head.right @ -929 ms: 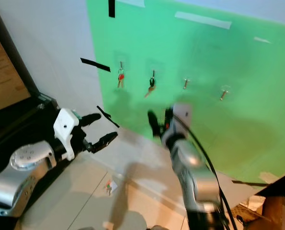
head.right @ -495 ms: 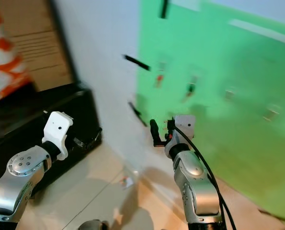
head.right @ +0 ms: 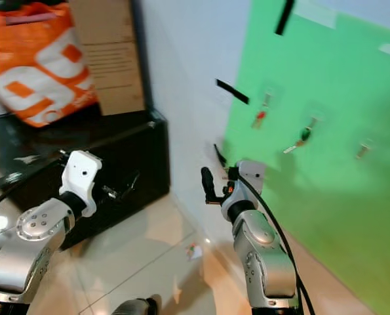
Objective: Hang keys on a hook
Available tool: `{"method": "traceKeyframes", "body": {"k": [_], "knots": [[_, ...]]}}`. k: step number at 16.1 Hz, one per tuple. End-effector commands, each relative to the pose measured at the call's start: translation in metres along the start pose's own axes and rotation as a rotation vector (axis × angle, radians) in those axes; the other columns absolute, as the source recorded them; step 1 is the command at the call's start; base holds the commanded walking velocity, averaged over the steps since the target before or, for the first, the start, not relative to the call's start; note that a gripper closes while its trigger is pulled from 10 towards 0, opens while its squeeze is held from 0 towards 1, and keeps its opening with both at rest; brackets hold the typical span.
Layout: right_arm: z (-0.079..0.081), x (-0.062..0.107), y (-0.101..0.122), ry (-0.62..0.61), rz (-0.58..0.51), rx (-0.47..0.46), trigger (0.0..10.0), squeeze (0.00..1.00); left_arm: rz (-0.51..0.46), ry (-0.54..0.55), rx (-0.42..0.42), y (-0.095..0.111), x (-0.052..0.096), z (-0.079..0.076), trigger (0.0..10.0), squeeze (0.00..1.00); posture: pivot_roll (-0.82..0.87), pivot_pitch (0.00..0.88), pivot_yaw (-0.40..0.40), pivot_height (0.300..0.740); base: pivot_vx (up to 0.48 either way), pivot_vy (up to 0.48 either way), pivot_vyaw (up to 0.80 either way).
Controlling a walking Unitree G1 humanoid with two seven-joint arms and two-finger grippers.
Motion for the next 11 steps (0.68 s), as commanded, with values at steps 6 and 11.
{"method": "traceKeyframes", "body": {"k": [6,11], "knots": [[-0.008,0.007,0.004,-0.024,-0.025,-0.021,10.0,1.00,-0.005,0.055,0.035,-0.002,-0.004,0.007,10.0,0.40,-0.04,0.000,0.052,0.740,0.000,0.000,0.69],[-0.015,0.005,0.009,-0.055,-0.058,0.065,10.0,1.00,0.005,0.088,-0.007,-0.007,0.001,0.017,10.0,0.42,-0.02,0.000,0.030,0.740,0.000,0.000,0.76]]}}
Point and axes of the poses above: a point about 5 cm out from each wrist's last joint towards the gripper, its own x axis pointing back from the gripper into the wrist, its own y axis along the axis of the wrist's last joint, z = x × y, the point moved 2 cm from there along -x, pointing out of the wrist towards the gripper, and after that the axes turned 3 degrees about -x, right-handed, at the moved point
